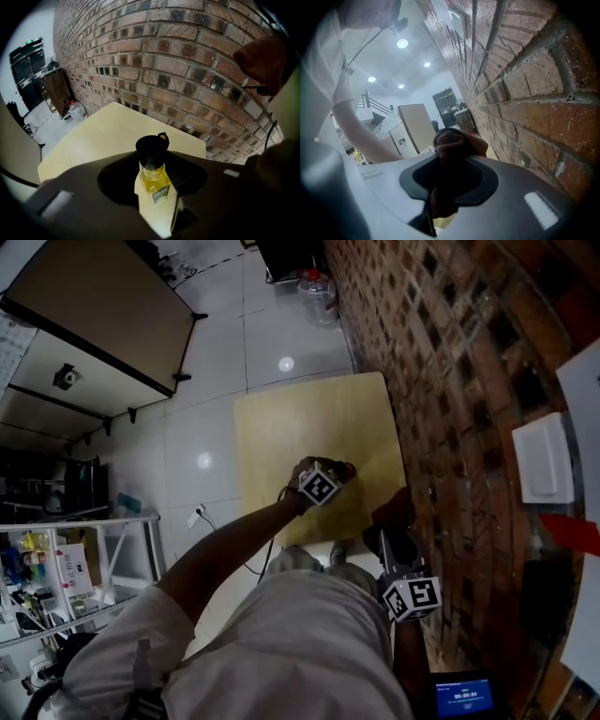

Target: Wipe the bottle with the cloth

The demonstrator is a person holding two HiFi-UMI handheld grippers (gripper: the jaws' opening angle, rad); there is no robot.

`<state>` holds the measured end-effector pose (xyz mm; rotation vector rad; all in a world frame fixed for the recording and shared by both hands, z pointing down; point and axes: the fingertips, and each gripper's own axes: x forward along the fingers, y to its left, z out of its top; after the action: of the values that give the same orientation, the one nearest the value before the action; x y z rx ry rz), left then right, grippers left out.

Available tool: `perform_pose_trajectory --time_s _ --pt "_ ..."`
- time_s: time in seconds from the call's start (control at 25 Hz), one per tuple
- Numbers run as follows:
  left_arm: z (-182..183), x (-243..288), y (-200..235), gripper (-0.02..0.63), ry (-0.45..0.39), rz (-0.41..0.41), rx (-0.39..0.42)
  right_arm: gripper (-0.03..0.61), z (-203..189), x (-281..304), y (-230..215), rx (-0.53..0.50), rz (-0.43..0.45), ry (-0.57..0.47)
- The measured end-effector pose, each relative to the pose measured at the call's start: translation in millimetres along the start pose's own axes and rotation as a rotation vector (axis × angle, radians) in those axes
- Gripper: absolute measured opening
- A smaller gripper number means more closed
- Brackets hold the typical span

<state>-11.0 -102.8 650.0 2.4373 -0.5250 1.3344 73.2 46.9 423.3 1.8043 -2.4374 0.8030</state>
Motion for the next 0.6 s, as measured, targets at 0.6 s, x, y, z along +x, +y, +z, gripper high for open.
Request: perform_pose_trajectory --time_s 0.6 --pt "-20.3 -44.1 19.0 0.176 -0.199 0.206 -0.109 0.088 -29.1 17.6 -8.1 0.002 0.042 0.044"
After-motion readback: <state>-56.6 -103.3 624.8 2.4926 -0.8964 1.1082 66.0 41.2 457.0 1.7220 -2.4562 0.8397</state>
